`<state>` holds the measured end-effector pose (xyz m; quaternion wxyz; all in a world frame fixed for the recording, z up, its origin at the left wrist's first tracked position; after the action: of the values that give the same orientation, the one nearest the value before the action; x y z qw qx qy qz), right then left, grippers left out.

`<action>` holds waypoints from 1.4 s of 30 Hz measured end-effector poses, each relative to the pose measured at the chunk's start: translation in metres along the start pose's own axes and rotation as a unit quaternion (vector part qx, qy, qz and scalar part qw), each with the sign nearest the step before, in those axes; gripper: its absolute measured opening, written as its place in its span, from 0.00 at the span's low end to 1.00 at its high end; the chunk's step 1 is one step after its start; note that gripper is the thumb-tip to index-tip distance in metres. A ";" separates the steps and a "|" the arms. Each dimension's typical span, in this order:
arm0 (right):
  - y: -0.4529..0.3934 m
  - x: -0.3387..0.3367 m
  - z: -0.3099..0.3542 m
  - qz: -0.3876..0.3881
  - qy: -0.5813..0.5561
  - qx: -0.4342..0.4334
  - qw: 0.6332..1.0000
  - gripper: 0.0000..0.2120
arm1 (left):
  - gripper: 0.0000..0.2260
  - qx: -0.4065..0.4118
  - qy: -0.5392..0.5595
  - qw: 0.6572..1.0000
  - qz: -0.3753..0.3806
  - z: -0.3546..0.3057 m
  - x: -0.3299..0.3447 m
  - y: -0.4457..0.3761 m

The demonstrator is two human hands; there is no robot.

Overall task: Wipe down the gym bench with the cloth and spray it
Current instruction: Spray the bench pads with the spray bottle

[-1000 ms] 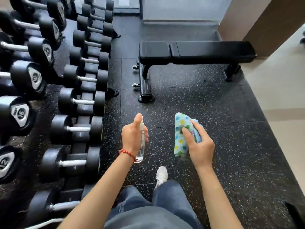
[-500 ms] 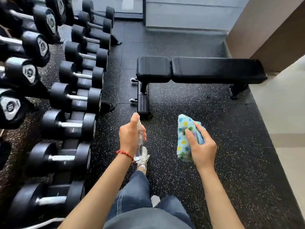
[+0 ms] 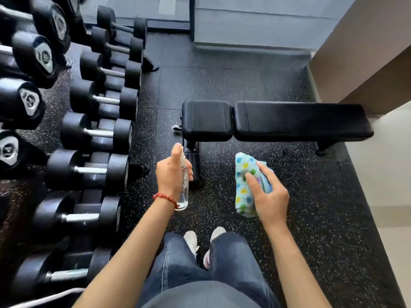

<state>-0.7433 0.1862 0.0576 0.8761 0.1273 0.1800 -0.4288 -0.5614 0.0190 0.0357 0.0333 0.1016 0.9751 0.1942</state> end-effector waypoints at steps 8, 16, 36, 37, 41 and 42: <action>-0.113 0.021 -0.012 0.021 0.005 0.018 1.000 0.21 | 0.27 -0.025 -0.016 0.999 -0.037 -0.005 0.055 -0.091; -0.242 0.034 -0.010 0.063 -0.002 0.040 0.997 0.25 | 0.26 -0.085 0.002 0.991 -0.104 -0.001 0.121 -0.176; -0.327 0.095 -0.018 0.071 0.009 0.103 0.992 0.18 | 0.24 -0.232 -0.094 0.954 -0.166 0.058 0.124 -0.288; -0.329 0.096 -0.015 0.066 0.009 0.100 0.993 0.17 | 0.24 -0.235 -0.101 0.953 -0.163 0.058 0.123 -0.289; -0.332 0.094 -0.007 0.047 0.011 0.093 0.995 0.17 | 0.29 -0.236 -0.136 0.953 -0.135 0.052 0.125 -0.292; -0.333 0.092 -0.005 0.043 0.011 0.093 0.995 0.17 | 0.29 -0.230 -0.148 0.954 -0.125 0.049 0.129 -0.292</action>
<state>-0.9576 -0.0765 -0.0093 0.8761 0.2209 0.1434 -0.4038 -0.7364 -0.1999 -0.1251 0.2234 -0.0040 0.8930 0.3907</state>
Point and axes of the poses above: each hand's wrist, its own y-axis away from the middle knuckle, its own x-axis out of the palm, z = x × y, the point moved 7 cm from there along -y, towards the middle knuckle, and after that the axes turned 3 degrees about -x, right-handed, at the moved point
